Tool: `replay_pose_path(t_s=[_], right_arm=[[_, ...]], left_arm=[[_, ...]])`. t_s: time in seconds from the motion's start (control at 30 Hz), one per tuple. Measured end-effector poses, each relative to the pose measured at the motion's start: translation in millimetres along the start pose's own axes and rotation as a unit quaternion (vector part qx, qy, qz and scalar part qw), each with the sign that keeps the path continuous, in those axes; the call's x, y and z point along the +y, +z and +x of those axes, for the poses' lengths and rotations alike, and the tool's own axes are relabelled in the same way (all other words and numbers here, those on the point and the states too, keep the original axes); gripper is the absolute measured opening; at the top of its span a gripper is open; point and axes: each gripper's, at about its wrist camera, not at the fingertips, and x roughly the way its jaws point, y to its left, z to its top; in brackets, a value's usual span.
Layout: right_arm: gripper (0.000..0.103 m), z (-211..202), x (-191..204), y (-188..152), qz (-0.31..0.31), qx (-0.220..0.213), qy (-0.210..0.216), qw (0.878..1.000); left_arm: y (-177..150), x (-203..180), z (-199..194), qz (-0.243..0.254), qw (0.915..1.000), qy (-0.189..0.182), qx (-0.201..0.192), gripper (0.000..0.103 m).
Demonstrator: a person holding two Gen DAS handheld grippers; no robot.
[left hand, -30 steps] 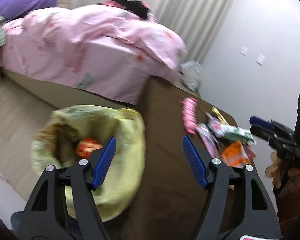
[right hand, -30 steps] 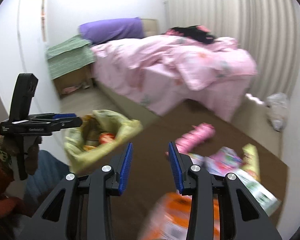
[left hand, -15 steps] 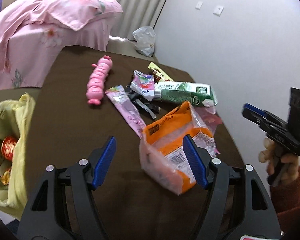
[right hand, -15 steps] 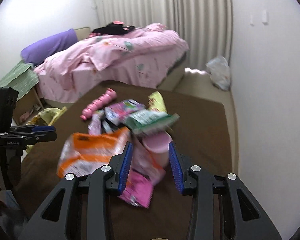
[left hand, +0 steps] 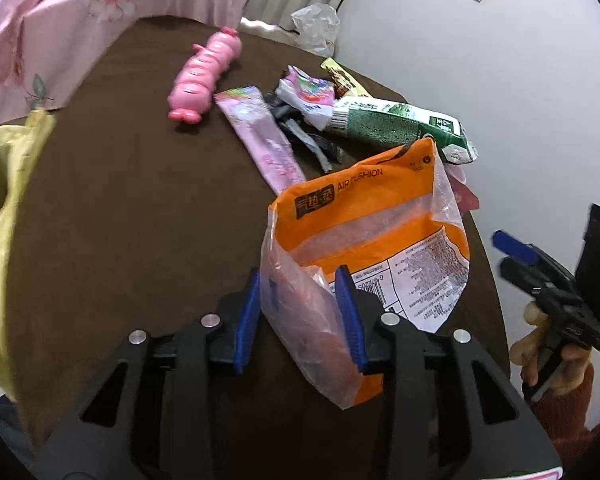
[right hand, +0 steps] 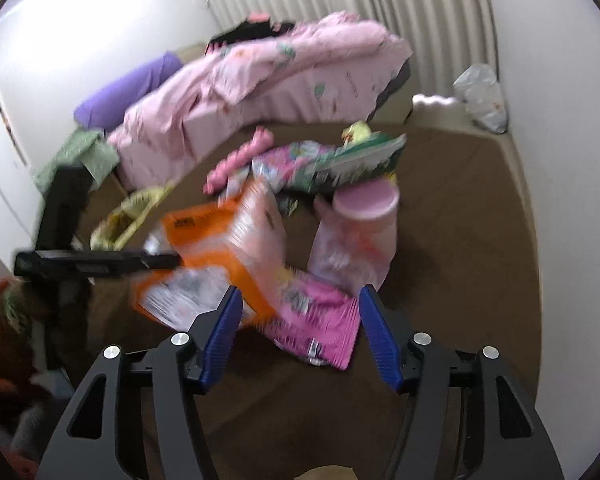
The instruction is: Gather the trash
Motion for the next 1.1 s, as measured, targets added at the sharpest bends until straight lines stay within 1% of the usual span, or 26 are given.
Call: replay_pose_path(t_s=[0.1,0.2,0.23,0.3,0.4,0.47,0.53,0.6,0.63,0.67,0.7,0.83,0.9,0.97,1.1], right_arm=[[0.057,8.7,-0.2,-5.4,-0.004,0.011,-0.006,1.0],[0.057,18.3,-4.4,-8.9,0.011,0.022,-0.004,1.0],[0.057,20.8,-5.7,-9.7,0.015,0.025,-0.008,1.0],[0.057,30.3,-6.0,-12.1,0.02,0.035,-0.02,0.999],[0.057,39.8,-6.9,-15.6,0.036,0.044,-0.016,0.998],[0.057,45.4,-4.7,-17.8,0.052,0.054,0.002,0.997],[0.058,47.7,5.7,-21.6,0.061,0.065,0.042,0.995],[0.057,45.7,18.0,-24.1,0.048,0.071,0.074,0.994],[0.057,43.9,23.3,-24.8,0.039,0.072,0.08,0.993],[0.057,40.7,30.2,-24.9,0.026,0.068,0.077,0.994],[0.057,37.0,36.4,-24.7,0.009,0.062,0.064,0.996],[0.057,29.2,49.8,-19.2,-0.042,0.047,-0.006,0.998],[0.057,30.3,47.5,-14.7,-0.048,0.048,-0.018,0.998],[0.057,35.0,41.6,-10.0,-0.045,0.055,-0.012,0.997],[0.057,42.6,31.7,-0.6,-0.038,0.048,0.032,0.998]], left_arm=[[-10.8,13.3,-22.3,-0.003,0.9997,0.024,-0.008,0.036],[-19.9,27.9,-43.3,-0.007,0.9986,0.05,-0.018,0.037],[-22.6,32.6,-50.5,-0.011,0.9978,0.061,-0.023,0.037],[-26.7,42.9,-60.3,-0.027,0.9967,0.07,-0.029,0.038],[-29.2,60.1,-72.9,-0.056,0.9956,0.065,-0.038,0.048],[-29.4,67.1,-78.5,-0.065,0.9943,0.068,-0.051,0.049],[-29.2,71.4,-84.5,-0.071,0.9934,0.067,-0.061,0.049],[-27.2,72.9,-87.0,-0.073,0.993,0.062,-0.069,0.05],[-25.9,72.0,-87.4,-0.071,0.9929,0.06,-0.073,0.05],[-26.1,70.9,-88.4,-0.069,0.9931,0.057,-0.077,0.05],[-25.9,68.7,-88.3,-0.064,0.9933,0.052,-0.081,0.05],[-26.5,58.0,-85.0,-0.043,0.9942,0.023,-0.096,0.057],[-26.3,52.6,-81.0,-0.029,0.9944,0.017,-0.1,0.059],[-25.4,49.4,-76.4,-0.022,0.9949,0.021,-0.096,0.06],[-23.9,50.9,-72.0,-0.028,0.9956,0.015,-0.088,0.061]])
